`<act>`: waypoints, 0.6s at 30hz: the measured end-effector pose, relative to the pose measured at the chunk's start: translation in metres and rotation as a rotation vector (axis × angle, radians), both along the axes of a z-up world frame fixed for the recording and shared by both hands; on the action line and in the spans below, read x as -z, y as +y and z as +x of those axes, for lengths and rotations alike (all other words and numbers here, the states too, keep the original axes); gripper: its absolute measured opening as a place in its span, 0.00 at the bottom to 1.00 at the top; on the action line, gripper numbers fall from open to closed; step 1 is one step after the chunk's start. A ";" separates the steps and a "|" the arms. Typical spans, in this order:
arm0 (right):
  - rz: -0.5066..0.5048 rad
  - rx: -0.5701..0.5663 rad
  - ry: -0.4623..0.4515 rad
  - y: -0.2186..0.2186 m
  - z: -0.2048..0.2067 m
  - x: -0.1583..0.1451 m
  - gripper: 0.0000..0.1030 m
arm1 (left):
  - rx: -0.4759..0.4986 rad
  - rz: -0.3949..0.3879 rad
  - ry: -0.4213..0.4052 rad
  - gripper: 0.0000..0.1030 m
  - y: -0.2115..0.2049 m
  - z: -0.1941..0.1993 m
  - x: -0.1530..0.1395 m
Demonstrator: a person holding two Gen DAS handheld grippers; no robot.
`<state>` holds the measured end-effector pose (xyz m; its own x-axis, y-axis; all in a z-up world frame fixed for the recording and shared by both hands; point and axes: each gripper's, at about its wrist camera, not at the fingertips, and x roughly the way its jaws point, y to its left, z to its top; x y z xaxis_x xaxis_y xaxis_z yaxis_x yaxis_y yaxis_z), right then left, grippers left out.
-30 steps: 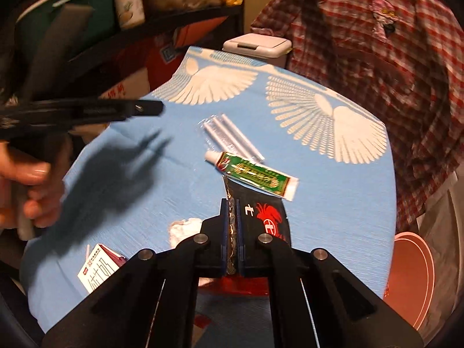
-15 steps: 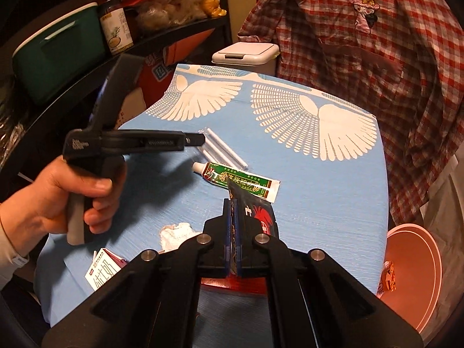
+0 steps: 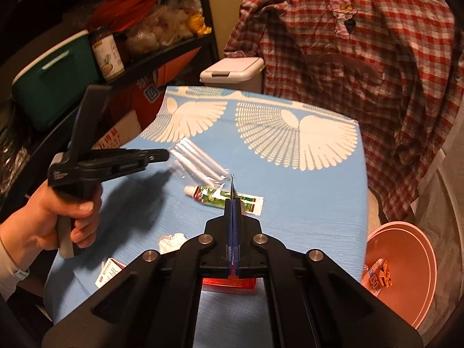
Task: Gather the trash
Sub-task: 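Grasp the clear plastic straws with the left tool while the right tool grasps the black snack packet, then carry the straws and black snack packet over the pink bucket with both tools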
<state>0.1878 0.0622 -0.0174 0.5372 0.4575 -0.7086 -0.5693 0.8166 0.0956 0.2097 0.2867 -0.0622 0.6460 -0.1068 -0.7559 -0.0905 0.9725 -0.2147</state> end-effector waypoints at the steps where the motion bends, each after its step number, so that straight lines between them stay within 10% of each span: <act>1: 0.006 0.004 -0.004 -0.001 -0.001 -0.003 0.01 | -0.010 0.013 -0.008 0.01 0.000 -0.005 -0.006; 18: 0.080 0.065 -0.096 -0.036 -0.033 -0.061 0.01 | -0.092 0.105 -0.111 0.01 -0.024 -0.066 -0.079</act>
<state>0.1547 0.0261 0.0439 0.6316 0.4725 -0.6147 -0.5249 0.8441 0.1096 0.1442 0.2627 0.0164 0.7297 0.0321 -0.6830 -0.1611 0.9789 -0.1261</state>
